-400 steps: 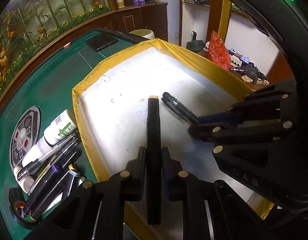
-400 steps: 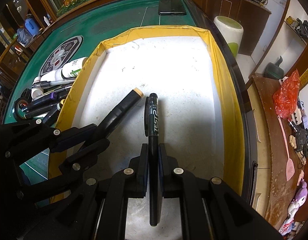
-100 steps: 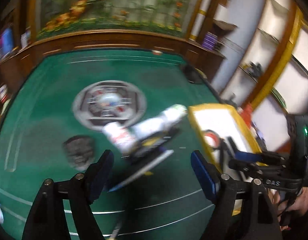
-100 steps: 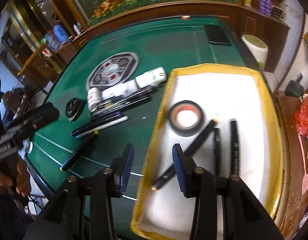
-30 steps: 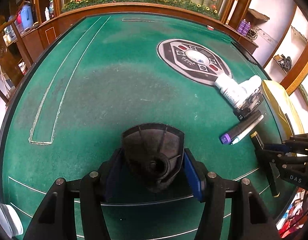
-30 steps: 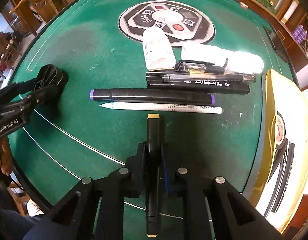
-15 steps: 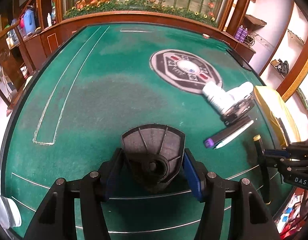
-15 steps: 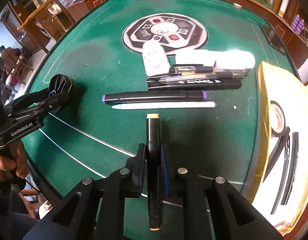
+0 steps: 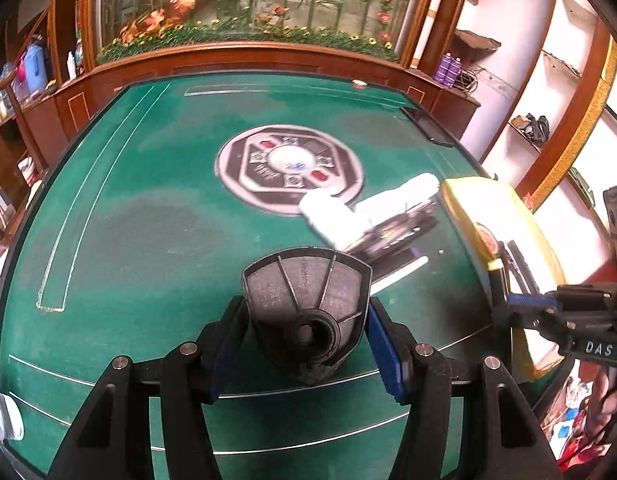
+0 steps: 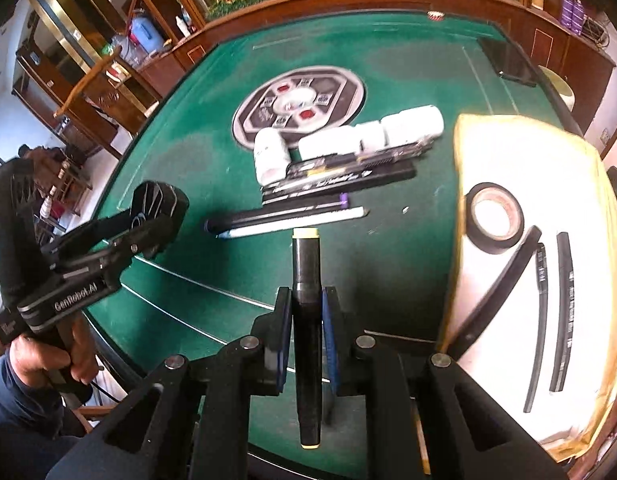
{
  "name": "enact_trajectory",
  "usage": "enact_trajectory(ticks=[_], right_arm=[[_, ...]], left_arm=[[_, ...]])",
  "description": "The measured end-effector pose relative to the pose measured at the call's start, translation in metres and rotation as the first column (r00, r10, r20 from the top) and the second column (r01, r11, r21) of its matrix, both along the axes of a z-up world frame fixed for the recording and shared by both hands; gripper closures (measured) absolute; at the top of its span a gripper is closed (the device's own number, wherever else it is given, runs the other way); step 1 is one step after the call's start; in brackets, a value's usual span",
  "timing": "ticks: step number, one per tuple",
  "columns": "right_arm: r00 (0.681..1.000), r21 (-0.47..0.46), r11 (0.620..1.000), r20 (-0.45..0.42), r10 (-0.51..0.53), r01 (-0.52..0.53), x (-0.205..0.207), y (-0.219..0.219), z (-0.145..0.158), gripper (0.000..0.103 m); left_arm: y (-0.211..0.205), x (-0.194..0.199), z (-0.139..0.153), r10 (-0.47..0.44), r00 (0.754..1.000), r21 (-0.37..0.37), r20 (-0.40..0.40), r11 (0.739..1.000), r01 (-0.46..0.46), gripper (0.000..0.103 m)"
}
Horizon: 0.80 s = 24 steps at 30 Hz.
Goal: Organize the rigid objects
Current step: 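Grasp the yellow-capped black marker with the right gripper and lift it, then lower the black holder into the tray with the left gripper while the right gripper drops the marker there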
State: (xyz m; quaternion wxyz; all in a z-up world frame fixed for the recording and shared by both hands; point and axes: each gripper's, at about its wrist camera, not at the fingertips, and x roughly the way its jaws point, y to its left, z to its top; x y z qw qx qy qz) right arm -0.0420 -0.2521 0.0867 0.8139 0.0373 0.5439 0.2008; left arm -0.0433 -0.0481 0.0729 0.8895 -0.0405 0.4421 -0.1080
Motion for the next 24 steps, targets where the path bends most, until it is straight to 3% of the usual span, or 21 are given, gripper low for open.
enact_trajectory(ticks=[13,24], right_arm=[[0.999,0.065,0.997,0.013,-0.049,0.049,0.008,-0.056,0.012,0.089],[0.980,0.093,0.978,0.057,-0.192,0.186,-0.003,-0.134,0.025,0.089]], left_arm=[[-0.084,0.001,0.025,-0.124,0.992,0.005,0.016,0.992,0.124,0.040],[-0.170,0.005,0.032,-0.283,0.959,-0.009,0.008,0.959,0.283,0.040]])
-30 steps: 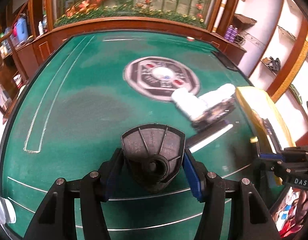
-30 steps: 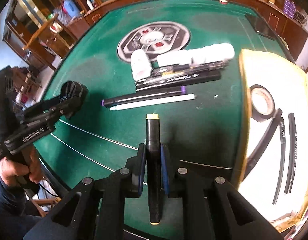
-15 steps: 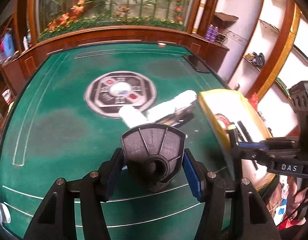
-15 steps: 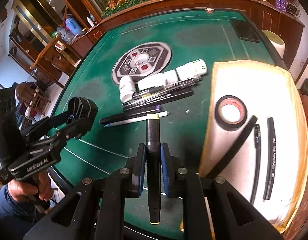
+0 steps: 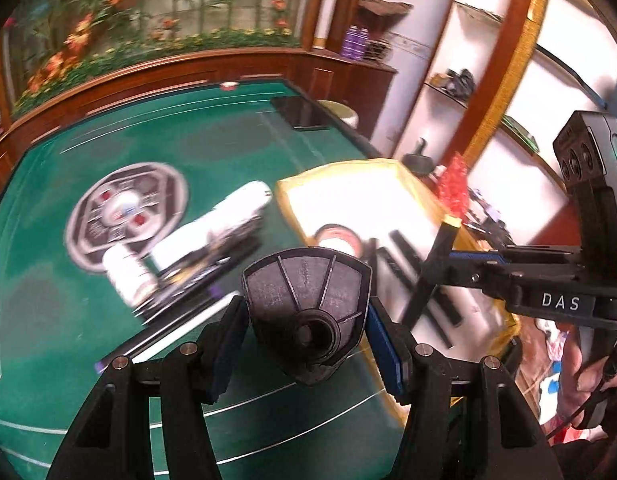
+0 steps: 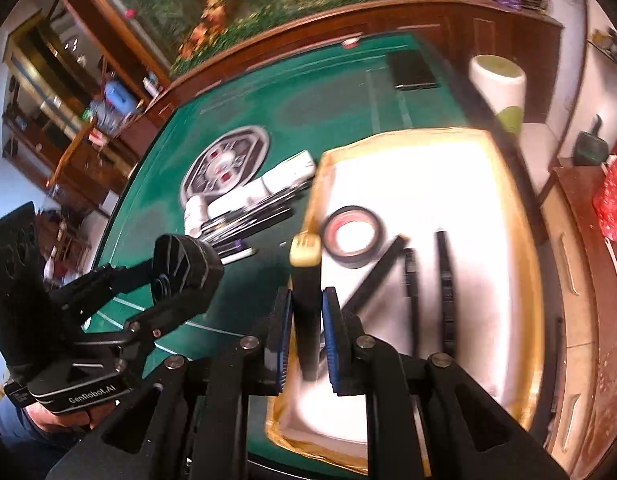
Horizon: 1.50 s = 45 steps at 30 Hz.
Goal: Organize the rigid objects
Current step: 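Lower the black holder into the tray with the left gripper while the right gripper drops the marker there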
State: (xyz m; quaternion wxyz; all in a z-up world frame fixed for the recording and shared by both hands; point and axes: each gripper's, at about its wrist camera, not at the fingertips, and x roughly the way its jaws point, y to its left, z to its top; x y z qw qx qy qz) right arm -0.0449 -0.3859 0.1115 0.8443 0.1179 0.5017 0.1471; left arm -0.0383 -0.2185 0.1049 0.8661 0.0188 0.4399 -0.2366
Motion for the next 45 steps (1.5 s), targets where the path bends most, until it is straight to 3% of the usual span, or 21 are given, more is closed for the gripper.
enact_trajectory(ticks=[10,18,30,35,43,45], right_arm=[[0.993,0.006,0.993,0.001,-0.119,0.119,-0.015,-0.072,0.002,0.089],[0.990,0.051,0.990,-0.051,-0.132,0.135,-0.001,-0.101,-0.007,0.088],[0.982,0.066,0.994,-0.176,-0.075,0.087,0.068,-0.083,-0.064,0.088],[0.983,0.025,0.998,-0.177,-0.054,0.059,0.076,-0.071,-0.072,0.087],[0.980,0.043,0.996,-0.186,-0.067,0.076,0.072,-0.074,-0.073,0.085],[0.980,0.052,0.995,-0.185,-0.072,0.083,0.069,-0.076,-0.071,0.076]], left_arm=[[-0.078,0.008,-0.018,-0.133,0.989,-0.006,-0.064,0.991,0.133,0.040],[-0.110,0.007,-0.054,-0.163,0.977,0.023,-0.135,0.986,0.167,0.041],[-0.116,0.000,-0.065,-0.191,0.975,0.082,-0.116,0.976,0.201,0.040],[-0.121,-0.006,-0.066,-0.232,0.967,0.088,-0.102,0.967,0.241,0.040],[-0.127,-0.007,-0.067,-0.260,0.958,0.073,-0.122,0.960,0.270,0.039],[-0.128,-0.008,-0.064,-0.282,0.953,0.060,-0.112,0.955,0.290,0.032]])
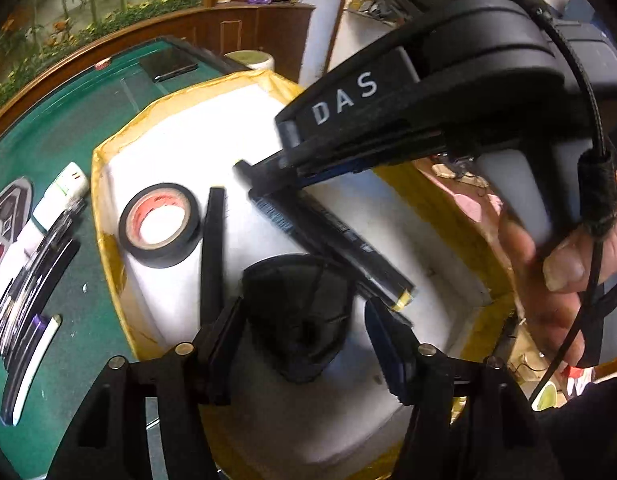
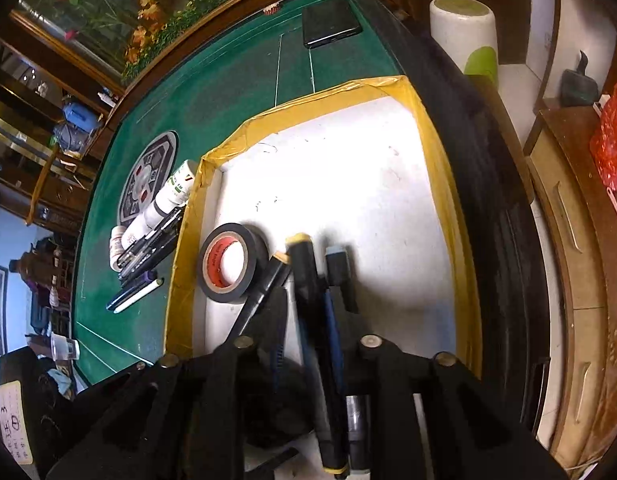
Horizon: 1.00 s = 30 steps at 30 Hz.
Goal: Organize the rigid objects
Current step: 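Lower the black holder into the tray with the left gripper while the right gripper drops the marker there, then grasp the purple-capped black marker with the left gripper while the right gripper reaches toward the white pen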
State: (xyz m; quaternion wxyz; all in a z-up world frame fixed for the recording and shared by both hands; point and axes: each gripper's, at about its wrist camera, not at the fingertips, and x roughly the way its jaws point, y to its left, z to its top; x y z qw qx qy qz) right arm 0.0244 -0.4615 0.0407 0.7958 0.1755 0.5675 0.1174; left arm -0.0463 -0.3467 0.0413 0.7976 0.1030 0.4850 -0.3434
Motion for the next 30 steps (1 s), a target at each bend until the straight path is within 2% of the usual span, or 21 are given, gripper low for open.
enact_trajectory(ticks=[1,2,6,11,17,21,24,26,29,30], right_arm=[[1.000,0.000,1.000,0.004,-0.005,0.005,-0.002,0.000,0.002,0.069],[1.000,-0.002,1.000,0.015,-0.013,0.013,-0.006,-0.001,0.006,0.067],[0.998,-0.016,0.999,0.055,-0.034,0.034,-0.016,-0.004,0.021,0.067],[0.994,0.004,0.998,0.080,-0.070,0.070,-0.025,-0.005,0.035,0.066],[0.993,0.032,0.998,0.101,-0.065,0.062,-0.031,0.013,0.049,0.064],[0.993,0.028,0.999,0.117,-0.026,0.023,-0.034,0.033,0.056,0.063],[0.992,0.015,1.000,0.126,0.003,-0.005,-0.038,0.048,0.060,0.060],[0.993,0.015,1.000,0.120,0.018,-0.020,-0.041,0.055,0.058,0.059],[0.994,0.010,0.999,0.106,0.036,-0.037,-0.044,0.065,0.056,0.059],[0.994,0.008,0.999,0.104,0.038,-0.039,-0.045,0.068,0.055,0.059]], left_arm=[[-0.001,-0.001,0.001,-0.008,1.000,-0.002,0.008,1.000,0.008,0.027],[-0.001,-0.004,0.003,-0.015,1.000,-0.006,0.017,1.000,0.015,0.026],[0.004,-0.005,0.011,-0.021,0.999,-0.021,0.037,1.000,0.022,0.025],[0.027,0.002,0.026,0.023,0.999,-0.078,0.045,0.997,-0.019,0.025],[0.082,0.017,0.042,0.133,0.990,-0.136,0.042,0.983,-0.126,0.025],[0.150,0.032,0.052,0.254,0.966,-0.167,0.049,0.956,-0.243,0.025],[0.208,0.047,0.048,0.340,0.939,-0.150,0.055,0.933,-0.328,0.025],[0.235,0.056,0.037,0.364,0.930,-0.097,0.049,0.929,-0.358,0.025],[0.259,0.064,0.015,0.345,0.938,-0.051,0.019,0.938,-0.344,0.025],[0.261,0.068,0.007,0.317,0.948,-0.038,0.005,0.948,-0.316,0.025]])
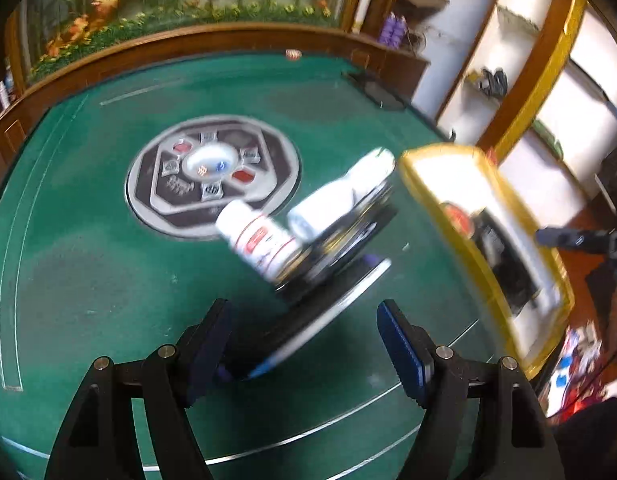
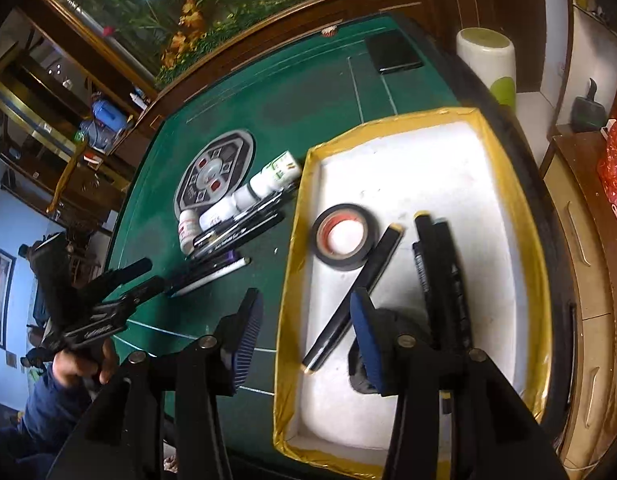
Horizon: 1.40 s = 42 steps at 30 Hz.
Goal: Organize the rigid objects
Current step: 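Grasp the purple-capped black marker with the left gripper while the right gripper reaches toward the white pen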
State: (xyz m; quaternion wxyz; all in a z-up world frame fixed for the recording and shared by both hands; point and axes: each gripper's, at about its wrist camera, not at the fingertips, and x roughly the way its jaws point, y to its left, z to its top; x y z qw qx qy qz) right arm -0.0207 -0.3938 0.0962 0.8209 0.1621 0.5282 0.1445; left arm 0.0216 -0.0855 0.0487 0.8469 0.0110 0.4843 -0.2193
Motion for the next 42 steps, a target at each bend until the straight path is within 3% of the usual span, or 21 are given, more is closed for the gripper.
enact_trajectory(ticks=[6,9,13,16,18,23,29,36,38,40,42], right_arm=[[1.000,-0.014,1.000,-0.002,0.016,-0.016,-0.006,0.012,0.001,0.059],[1.000,-0.016,1.000,-0.006,0.024,-0.024,-0.008,0.016,0.001,0.059],[1.000,-0.016,1.000,-0.005,0.023,-0.023,-0.013,0.016,0.003,0.059],[1.000,-0.002,1.000,-0.013,0.019,-0.019,-0.013,0.016,0.002,0.059],[0.999,0.020,0.999,-0.029,0.032,-0.032,-0.013,0.018,0.000,0.059],[0.993,0.015,0.994,-0.045,0.108,-0.108,-0.010,0.035,-0.002,0.059],[0.976,0.020,0.979,-0.079,0.204,-0.204,0.001,0.068,-0.010,0.059],[0.959,0.031,0.965,-0.103,0.263,-0.261,0.012,0.095,-0.020,0.059],[0.958,0.032,0.965,-0.111,0.264,-0.262,0.013,0.097,-0.023,0.059],[0.957,0.032,0.964,-0.122,0.265,-0.263,0.015,0.099,-0.026,0.059],[0.958,0.035,0.967,-0.133,0.256,-0.253,0.017,0.100,-0.029,0.058]], left_arm=[[-0.011,0.003,-0.026,-0.067,0.997,0.034,-0.034,0.997,0.068,0.026],[-0.014,0.003,-0.034,-0.048,0.997,0.023,-0.061,0.999,0.049,0.041],[-0.027,-0.015,-0.031,-0.074,0.993,-0.029,-0.092,0.997,0.072,0.052],[-0.045,-0.035,-0.030,-0.096,0.991,-0.048,-0.097,0.995,0.092,0.052],[-0.049,-0.040,-0.029,-0.065,0.991,-0.073,-0.117,0.996,0.057,0.052],[-0.060,-0.031,-0.022,-0.096,0.989,-0.054,-0.110,0.994,0.090,0.052],[-0.051,-0.019,-0.021,-0.077,0.990,-0.114,-0.120,0.991,0.063,0.042],[-0.058,-0.008,-0.027,-0.034,0.997,-0.014,-0.076,0.999,0.033,0.043],[-0.055,-0.008,-0.026,-0.015,0.998,-0.015,-0.055,1.000,0.014,0.054],[-0.048,-0.008,-0.030,0.015,0.997,0.011,-0.073,1.000,-0.014,0.099],[-0.038,-0.015,-0.032,0.034,0.998,0.004,-0.061,0.999,-0.034,0.099]])
